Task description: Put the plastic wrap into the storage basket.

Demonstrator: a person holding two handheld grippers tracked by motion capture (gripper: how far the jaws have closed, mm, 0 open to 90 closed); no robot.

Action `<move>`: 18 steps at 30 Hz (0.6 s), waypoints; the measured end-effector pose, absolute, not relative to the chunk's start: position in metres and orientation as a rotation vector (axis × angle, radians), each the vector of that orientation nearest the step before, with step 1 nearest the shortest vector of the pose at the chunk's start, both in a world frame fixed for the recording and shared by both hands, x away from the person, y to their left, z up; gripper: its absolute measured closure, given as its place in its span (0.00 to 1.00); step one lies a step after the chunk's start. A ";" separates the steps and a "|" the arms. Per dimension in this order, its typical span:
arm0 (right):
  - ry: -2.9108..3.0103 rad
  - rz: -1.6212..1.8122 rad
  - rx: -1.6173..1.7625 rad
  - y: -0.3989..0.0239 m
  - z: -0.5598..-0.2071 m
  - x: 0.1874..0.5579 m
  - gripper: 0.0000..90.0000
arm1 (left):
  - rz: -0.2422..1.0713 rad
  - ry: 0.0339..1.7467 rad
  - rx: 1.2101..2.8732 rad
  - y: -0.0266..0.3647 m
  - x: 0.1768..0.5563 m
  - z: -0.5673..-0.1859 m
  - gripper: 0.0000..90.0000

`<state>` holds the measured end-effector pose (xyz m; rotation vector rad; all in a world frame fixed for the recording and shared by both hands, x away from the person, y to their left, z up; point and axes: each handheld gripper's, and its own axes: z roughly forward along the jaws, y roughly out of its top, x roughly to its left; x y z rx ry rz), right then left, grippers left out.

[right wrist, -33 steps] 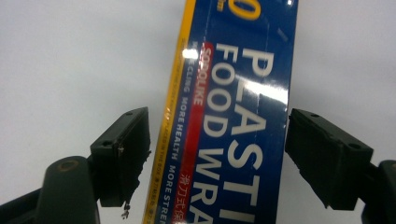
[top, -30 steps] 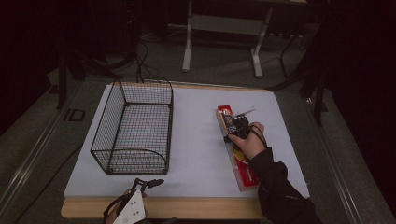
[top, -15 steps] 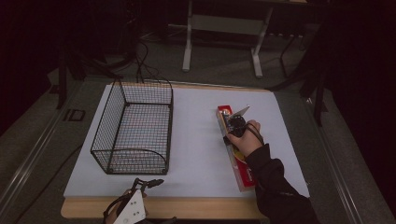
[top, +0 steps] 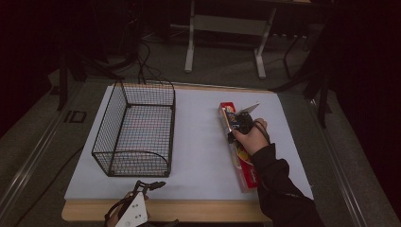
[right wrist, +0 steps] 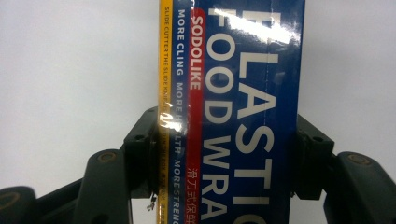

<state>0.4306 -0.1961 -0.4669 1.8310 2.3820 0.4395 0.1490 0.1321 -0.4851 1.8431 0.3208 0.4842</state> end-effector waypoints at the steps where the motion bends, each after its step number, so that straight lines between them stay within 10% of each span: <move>1: 2.382 0.442 1.822 -0.196 -0.463 0.430 0.44 | 0.483 0.322 1.843 0.132 0.149 -0.485 0.00; 18: 2.274 0.645 1.679 -0.185 -0.385 0.430 0.44 | 0.484 0.317 1.845 0.132 0.149 -0.485 0.00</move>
